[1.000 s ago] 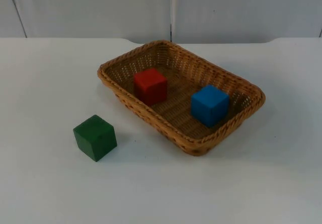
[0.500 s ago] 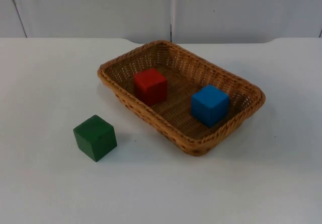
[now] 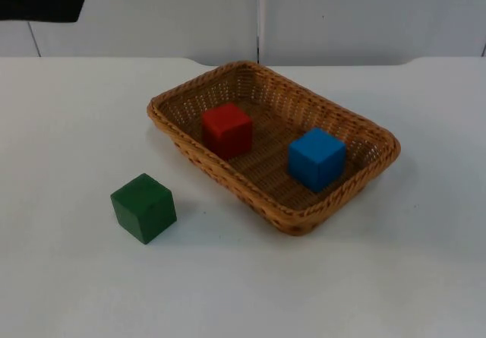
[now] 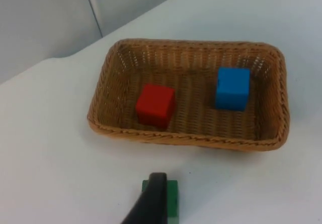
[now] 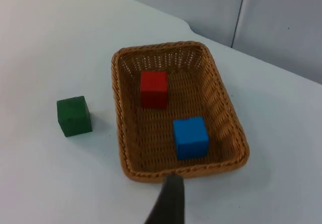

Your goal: Pick up one cube with each hand and place exactly two cubes into the same basket, leaving the remaining cube outside.

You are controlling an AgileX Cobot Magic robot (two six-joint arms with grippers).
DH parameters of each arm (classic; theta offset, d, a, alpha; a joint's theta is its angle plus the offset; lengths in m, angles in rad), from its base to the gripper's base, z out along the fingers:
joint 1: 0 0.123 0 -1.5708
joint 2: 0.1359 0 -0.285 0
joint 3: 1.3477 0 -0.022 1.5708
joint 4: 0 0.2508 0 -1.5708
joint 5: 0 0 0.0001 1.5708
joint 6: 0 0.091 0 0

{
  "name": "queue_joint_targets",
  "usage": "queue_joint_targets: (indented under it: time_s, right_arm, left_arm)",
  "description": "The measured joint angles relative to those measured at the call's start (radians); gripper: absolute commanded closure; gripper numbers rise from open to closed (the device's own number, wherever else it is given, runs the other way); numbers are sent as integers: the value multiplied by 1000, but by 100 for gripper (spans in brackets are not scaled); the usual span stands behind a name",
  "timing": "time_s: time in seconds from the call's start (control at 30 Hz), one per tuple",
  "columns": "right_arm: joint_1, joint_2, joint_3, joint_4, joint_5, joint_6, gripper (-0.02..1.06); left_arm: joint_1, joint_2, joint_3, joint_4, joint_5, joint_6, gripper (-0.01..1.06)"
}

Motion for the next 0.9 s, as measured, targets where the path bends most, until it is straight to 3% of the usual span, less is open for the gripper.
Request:
queue_joint_targets:
  time_s: [0.43,0.9]
  right_arm:
    - [0,-229,146,0,16,0,31]
    - [0,-417,156,-2,204,23,31]
  left_arm:
    - [0,-262,56,-16,95,0,15]
    - [0,-432,56,-16,271,0,15]
